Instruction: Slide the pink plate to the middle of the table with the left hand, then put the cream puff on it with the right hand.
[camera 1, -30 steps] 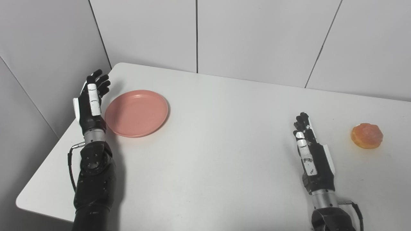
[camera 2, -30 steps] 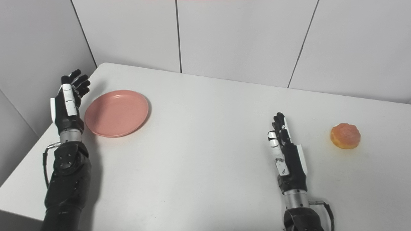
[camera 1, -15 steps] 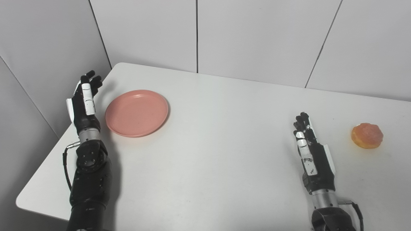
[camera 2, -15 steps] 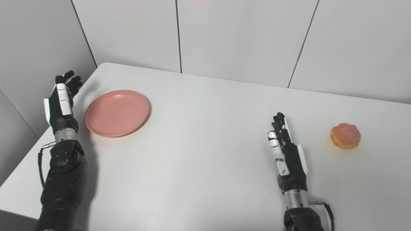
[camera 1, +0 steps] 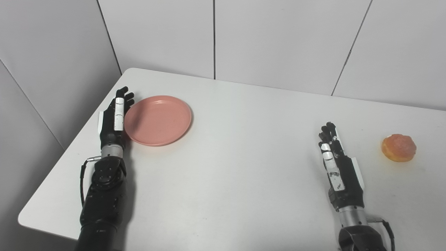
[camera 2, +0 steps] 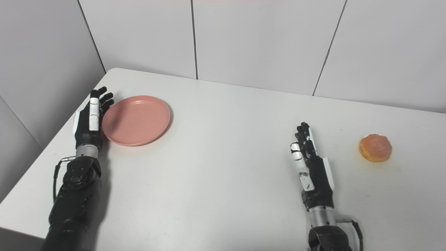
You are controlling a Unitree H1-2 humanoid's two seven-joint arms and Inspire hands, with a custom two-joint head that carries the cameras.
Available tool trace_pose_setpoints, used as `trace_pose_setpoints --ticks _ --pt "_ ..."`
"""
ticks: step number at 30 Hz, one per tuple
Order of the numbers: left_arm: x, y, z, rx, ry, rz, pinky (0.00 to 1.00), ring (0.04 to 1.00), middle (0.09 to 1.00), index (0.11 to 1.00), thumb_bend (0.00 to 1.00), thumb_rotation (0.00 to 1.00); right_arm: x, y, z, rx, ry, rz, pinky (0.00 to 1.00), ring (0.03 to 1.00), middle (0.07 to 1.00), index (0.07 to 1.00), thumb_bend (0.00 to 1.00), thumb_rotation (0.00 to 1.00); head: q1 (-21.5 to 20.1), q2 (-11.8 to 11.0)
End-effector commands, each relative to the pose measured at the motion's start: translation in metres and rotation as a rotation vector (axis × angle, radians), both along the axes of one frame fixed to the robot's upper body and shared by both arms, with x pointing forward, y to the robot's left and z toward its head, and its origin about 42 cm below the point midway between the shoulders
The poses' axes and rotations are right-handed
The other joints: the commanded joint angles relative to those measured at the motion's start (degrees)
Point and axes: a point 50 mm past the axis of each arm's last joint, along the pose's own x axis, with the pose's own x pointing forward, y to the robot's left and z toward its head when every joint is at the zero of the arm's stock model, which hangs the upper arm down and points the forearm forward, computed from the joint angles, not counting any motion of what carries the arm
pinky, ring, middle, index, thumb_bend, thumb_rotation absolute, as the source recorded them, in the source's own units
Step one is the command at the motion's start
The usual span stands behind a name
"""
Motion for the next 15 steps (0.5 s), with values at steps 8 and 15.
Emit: trace_pose_setpoints --ticks 8,15 --pt "0.006 -0.008 0.021 -0.006 -0.036 -0.011 0.85 0.823 0.801 0.802 0.75 1.0 -0.01 -0.008 -0.019 0.004 0.037 -0.019 1.0 0.989 0.974 0.983 0.6 0.83 0.0 0.4" --pt "0.006 -0.015 0.022 -0.043 -0.03 -0.048 0.86 0.827 0.8 0.801 0.8 1.0 -0.01 -0.008 -0.019 0.014 0.033 -0.019 1.0 0.985 0.971 0.985 0.61 0.81 -0.1 0.4"
